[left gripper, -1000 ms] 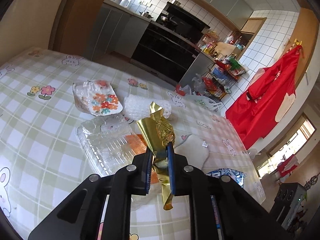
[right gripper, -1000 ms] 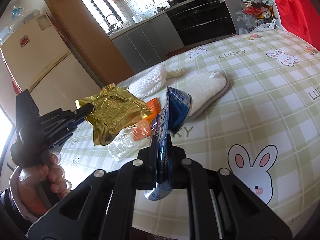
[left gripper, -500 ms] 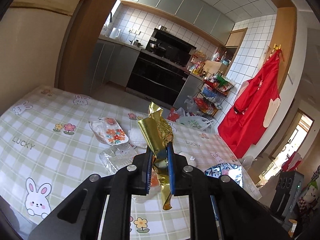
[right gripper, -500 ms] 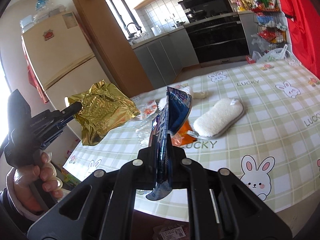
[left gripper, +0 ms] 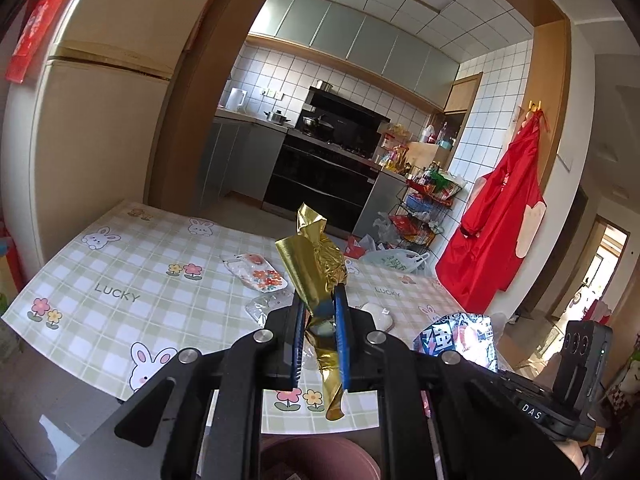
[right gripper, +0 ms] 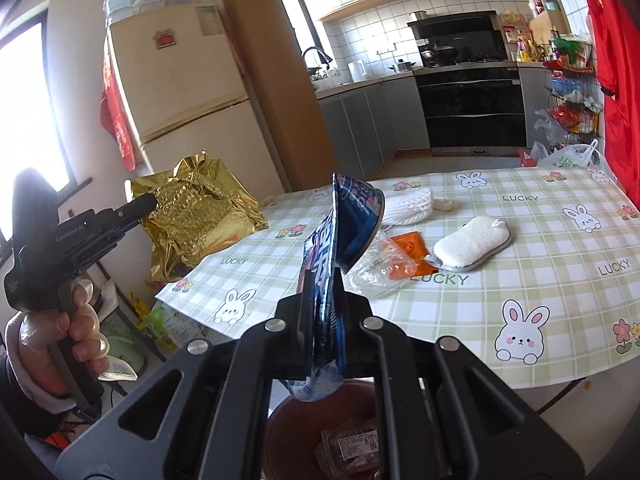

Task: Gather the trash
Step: 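Drop the blue bag into the bin with the right tool while the left tool carries the gold foil, then lower the gold foil over the bin and open the left tool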

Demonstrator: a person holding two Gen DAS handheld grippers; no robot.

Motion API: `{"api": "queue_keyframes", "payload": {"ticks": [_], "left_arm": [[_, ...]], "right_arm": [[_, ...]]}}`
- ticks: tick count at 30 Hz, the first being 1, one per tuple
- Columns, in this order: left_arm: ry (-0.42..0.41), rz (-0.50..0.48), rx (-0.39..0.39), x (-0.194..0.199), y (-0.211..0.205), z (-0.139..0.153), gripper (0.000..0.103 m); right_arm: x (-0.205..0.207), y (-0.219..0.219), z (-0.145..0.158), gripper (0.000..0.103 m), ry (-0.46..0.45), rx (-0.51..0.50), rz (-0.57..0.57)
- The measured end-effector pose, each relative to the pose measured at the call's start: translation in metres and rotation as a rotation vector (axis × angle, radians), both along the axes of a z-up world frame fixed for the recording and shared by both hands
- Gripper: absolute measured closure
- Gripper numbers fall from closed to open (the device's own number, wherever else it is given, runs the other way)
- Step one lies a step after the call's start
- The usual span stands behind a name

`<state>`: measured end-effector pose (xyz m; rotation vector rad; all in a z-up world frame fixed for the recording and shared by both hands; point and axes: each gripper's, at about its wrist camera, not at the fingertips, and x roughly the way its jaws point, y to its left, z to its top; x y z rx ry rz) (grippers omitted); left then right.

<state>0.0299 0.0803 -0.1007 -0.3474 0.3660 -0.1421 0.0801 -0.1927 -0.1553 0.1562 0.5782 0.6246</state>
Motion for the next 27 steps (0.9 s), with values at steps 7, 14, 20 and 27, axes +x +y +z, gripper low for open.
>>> {"api": "queue_keyframes", "payload": {"ticks": [7,14,20,27], "left_arm": [[-0.028,0.023,-0.011,-0.025,0.013,0.006,0.089],[-0.019,0.011,-0.021,-0.021,0.012,0.002,0.089],[-0.004,-0.01,-0.018,-0.012,0.009,-0.002,0.089],[0.014,-0.056,-0.001,-0.011,-0.003,-0.006,0.089]], "right_arm": [[-0.02,0.009,0.004,0.091,-0.011,-0.049,0.034],[-0.02,0.009,-0.001,0.083,0.006,-0.054,0.053],[-0.018,0.006,-0.003,0.048,0.003,-0.043,0.043],[-0.022,-0.008,0.012,0.006,-0.077,-0.065,-0.091]]}}
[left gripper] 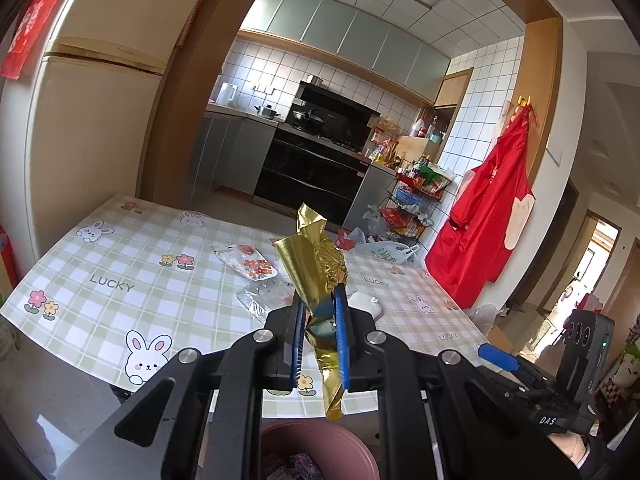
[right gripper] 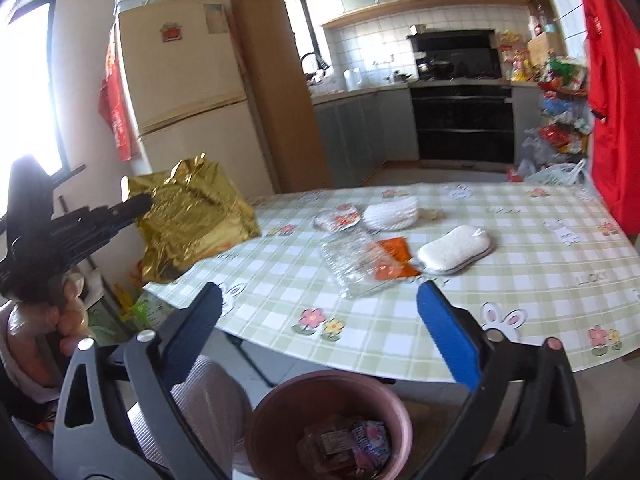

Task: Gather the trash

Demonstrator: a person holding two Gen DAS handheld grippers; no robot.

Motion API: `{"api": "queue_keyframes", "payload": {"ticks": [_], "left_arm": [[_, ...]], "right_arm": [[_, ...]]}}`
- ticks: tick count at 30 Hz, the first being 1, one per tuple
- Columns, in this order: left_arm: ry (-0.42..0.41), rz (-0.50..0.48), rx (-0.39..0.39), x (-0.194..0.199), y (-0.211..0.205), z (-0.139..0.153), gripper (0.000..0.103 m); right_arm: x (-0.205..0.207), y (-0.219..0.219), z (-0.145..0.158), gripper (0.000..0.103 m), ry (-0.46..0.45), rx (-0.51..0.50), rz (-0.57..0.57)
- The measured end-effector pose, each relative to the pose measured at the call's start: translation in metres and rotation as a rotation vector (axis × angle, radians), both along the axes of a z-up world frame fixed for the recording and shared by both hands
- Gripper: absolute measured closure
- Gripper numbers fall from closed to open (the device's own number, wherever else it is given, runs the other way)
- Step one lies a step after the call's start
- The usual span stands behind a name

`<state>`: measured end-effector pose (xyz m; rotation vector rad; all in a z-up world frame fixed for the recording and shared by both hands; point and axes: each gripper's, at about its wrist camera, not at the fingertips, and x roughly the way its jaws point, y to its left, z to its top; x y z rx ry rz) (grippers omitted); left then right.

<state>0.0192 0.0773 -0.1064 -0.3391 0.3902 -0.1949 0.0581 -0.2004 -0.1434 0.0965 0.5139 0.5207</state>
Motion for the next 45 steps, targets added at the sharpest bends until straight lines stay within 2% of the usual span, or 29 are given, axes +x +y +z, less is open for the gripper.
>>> {"api": "queue_keyframes", "payload": {"ticks": [11,15,30,32,33,35,37,40,45], "left_arm": [[0.05,-0.149,0.075,-0.013,-0.032,-0.006,0.089],[0.068,-0.175,0.103,-0.017,-0.039,-0.011,0.089],[0.149,-0.199,0.082,-0.008,-0.044,-0.031,0.088],[0.156,-0.201,0.08,-0.007,-0.044,-0.033,0.082],[0.159,-0.195,0.08,-0.007,-0.044,-0.033,0.072],[0.16,-0.186,0.067,-0.007,-0.041,-0.034,0.062],[0.159,-0.174,0.058,-0.006,-0.038,-0.034,0.058],[0.155,-0.152,0.056,-0.006,-0.034,-0.033,0.046],[0.148,-0.117,0.048,-0.006,-0.029,-0.031,0.022]], "right_arm": [[0.003,-0.024,0.011,0.006,-0.033,-0.071,-0.254],[0.004,-0.033,0.012,0.006,-0.026,-0.043,-0.268],[0.006,-0.032,0.009,0.006,-0.016,-0.046,-0.286],[0.006,-0.033,0.009,0.006,-0.009,-0.043,-0.288],[0.006,-0.033,0.009,0.006,-0.007,-0.041,-0.289],[0.007,-0.033,0.009,0.006,-0.005,-0.041,-0.289],[0.007,-0.033,0.009,0.006,-0.005,-0.04,-0.288],[0.008,-0.033,0.008,0.006,-0.002,-0.039,-0.287],[0.008,-0.032,0.007,0.006,0.001,-0.042,-0.279]]}}
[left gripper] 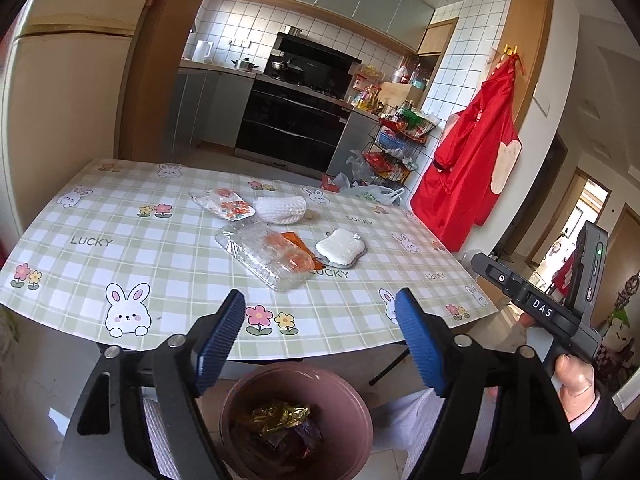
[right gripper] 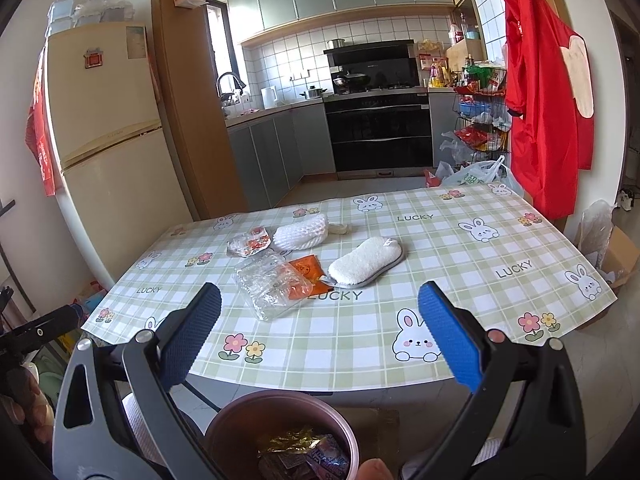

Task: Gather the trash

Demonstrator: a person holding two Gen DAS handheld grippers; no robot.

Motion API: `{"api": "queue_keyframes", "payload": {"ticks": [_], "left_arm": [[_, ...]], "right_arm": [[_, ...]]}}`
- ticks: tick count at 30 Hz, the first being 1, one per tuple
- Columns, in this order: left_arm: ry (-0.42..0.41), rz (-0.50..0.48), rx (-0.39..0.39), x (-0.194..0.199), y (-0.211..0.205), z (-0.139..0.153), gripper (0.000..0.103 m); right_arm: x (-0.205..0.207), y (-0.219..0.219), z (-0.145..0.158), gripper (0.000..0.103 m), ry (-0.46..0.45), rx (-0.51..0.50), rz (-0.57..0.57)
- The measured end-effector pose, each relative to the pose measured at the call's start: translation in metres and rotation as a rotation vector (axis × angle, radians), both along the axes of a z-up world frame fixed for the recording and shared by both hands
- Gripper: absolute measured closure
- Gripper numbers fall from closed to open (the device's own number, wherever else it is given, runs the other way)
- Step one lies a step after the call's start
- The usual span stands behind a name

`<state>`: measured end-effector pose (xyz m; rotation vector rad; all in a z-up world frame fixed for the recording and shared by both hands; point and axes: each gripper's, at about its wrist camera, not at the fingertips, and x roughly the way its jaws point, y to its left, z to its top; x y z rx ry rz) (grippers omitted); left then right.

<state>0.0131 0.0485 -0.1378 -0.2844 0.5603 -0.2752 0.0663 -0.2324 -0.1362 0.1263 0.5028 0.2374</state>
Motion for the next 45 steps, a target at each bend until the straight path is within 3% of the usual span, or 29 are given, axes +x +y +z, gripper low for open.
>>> {"api": "queue_keyframes", "payload": {"ticks": [3,5,13,20,29,34,39,45], "left_arm": [[-0.005,0.029,0.011,0.0,0.002,0.001,0.008],[-0.008,0.043,0.01,0.001,0.005,0.001,0.006],[0.037,0.088,0.007,0.008,0.015,-0.011,0.006],[0.078,0.102,0.034,0.021,0.014,-0.029,0.006],[0.077,0.039,0.228,0.064,-0.018,-0.052,0.006],[0.067,-0.019,0.353,0.108,-0.047,-0.069,0.006],[0.108,-0.085,0.46,0.163,-0.081,-0.097,0.006],[0.133,-0.121,0.666,0.217,-0.12,-0.132,0.006]], "right_arm": [[0.001,0.002,-0.002,0.006,0.003,-0.009,0.004],[0.002,0.003,-0.004,0.006,0.01,-0.012,0.01],[0.005,0.002,-0.013,0.006,0.021,-0.027,0.004],[0.016,-0.008,-0.032,0.006,0.086,-0.029,-0.028],[0.033,-0.021,-0.057,0.006,0.156,-0.003,-0.054],[0.049,-0.032,-0.065,0.006,0.181,0.019,-0.059],[0.072,-0.043,-0.075,0.006,0.192,0.019,-0.074],[0.102,-0.055,-0.089,0.006,0.2,0.056,-0.074]]}}
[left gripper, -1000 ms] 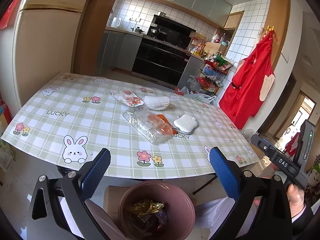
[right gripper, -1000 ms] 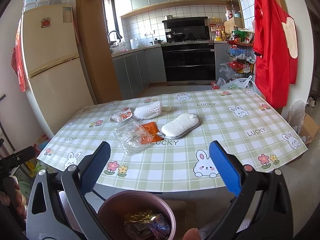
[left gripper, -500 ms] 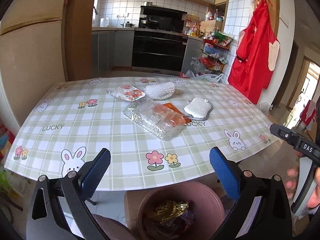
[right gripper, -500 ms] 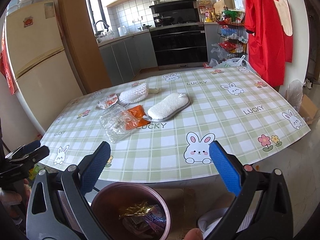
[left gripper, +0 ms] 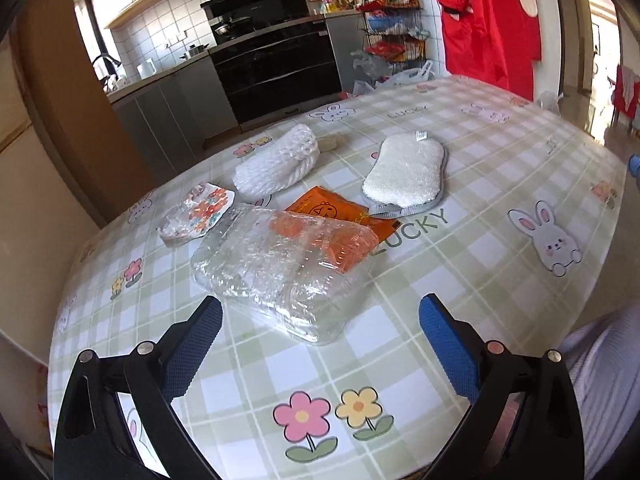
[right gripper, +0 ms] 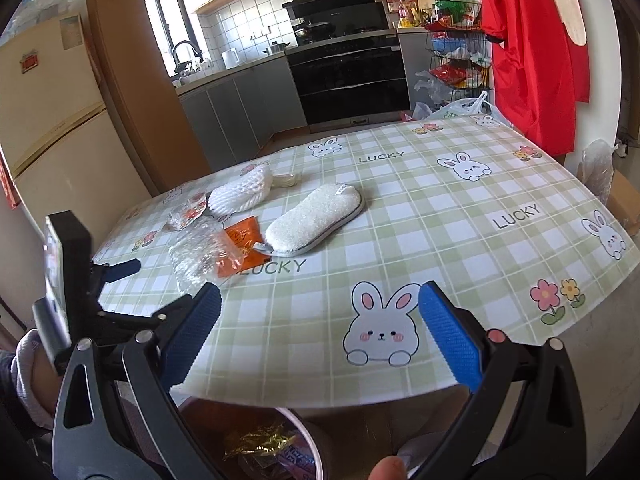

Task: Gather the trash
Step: 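Reach the left tool to the clear plastic packaging and grasp it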

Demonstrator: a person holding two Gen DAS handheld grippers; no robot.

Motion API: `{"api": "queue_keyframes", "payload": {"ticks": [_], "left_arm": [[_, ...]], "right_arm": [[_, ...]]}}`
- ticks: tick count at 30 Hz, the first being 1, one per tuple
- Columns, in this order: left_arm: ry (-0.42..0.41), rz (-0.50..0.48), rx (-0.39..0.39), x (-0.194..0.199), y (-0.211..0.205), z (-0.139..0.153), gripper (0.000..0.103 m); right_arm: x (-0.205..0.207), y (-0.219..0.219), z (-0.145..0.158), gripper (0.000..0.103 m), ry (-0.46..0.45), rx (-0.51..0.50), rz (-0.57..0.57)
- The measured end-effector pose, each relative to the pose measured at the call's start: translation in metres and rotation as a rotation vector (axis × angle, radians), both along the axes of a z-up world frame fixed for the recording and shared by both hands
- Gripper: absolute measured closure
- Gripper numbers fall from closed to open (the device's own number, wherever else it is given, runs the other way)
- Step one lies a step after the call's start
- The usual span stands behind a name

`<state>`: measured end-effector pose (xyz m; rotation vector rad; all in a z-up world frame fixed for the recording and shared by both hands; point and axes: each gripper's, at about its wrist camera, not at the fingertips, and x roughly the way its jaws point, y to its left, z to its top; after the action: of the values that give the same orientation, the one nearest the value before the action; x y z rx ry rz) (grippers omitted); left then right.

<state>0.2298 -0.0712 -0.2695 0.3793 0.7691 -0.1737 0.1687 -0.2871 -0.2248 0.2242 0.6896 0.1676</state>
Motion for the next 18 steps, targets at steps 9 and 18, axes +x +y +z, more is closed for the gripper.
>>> {"api": "queue_keyframes", "payload": {"ticks": [9,18], "left_arm": [[0.026,-0.056,0.292,0.057,-0.034,-0.039,0.015],[0.007,-0.121,0.472,0.069,-0.044,-0.056,0.015]], "right_arm": [[0.022,-0.011,-0.017,0.006,0.01,0.031,-0.01],[0.024,-0.02,-0.031,0.006,0.036,0.052,-0.027]]}}
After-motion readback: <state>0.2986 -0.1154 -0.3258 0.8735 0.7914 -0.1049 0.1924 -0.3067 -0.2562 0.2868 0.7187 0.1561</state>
